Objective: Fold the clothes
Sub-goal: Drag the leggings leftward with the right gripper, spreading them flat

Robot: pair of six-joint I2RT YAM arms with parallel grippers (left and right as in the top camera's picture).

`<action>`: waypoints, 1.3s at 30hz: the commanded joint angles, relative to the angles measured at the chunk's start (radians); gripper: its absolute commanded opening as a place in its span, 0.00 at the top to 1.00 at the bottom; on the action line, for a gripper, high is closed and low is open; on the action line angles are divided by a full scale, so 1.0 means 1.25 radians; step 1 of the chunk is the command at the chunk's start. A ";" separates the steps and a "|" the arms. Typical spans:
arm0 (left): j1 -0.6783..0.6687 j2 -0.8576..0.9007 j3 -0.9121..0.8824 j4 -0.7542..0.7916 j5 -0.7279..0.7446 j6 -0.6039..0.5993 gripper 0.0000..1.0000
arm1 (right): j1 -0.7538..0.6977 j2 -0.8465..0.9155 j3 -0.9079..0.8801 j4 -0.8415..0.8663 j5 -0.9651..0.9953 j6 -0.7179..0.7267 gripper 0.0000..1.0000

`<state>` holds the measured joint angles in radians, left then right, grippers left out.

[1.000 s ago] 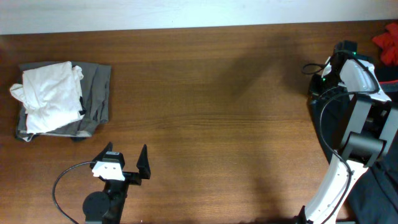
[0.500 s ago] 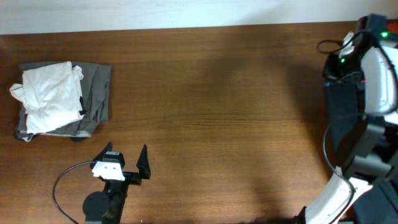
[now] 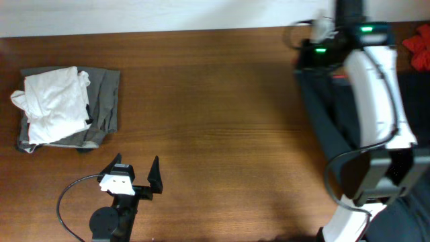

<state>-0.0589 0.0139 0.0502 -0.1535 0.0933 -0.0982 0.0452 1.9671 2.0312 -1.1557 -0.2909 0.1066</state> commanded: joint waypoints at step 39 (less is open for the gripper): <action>-0.003 -0.006 -0.005 0.002 -0.006 0.010 0.01 | 0.604 0.201 0.073 0.338 -0.156 0.107 0.35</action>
<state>-0.0589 0.0139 0.0502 -0.1535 0.0933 -0.0982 0.8383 2.2482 2.0563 -0.7166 -0.4362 0.2394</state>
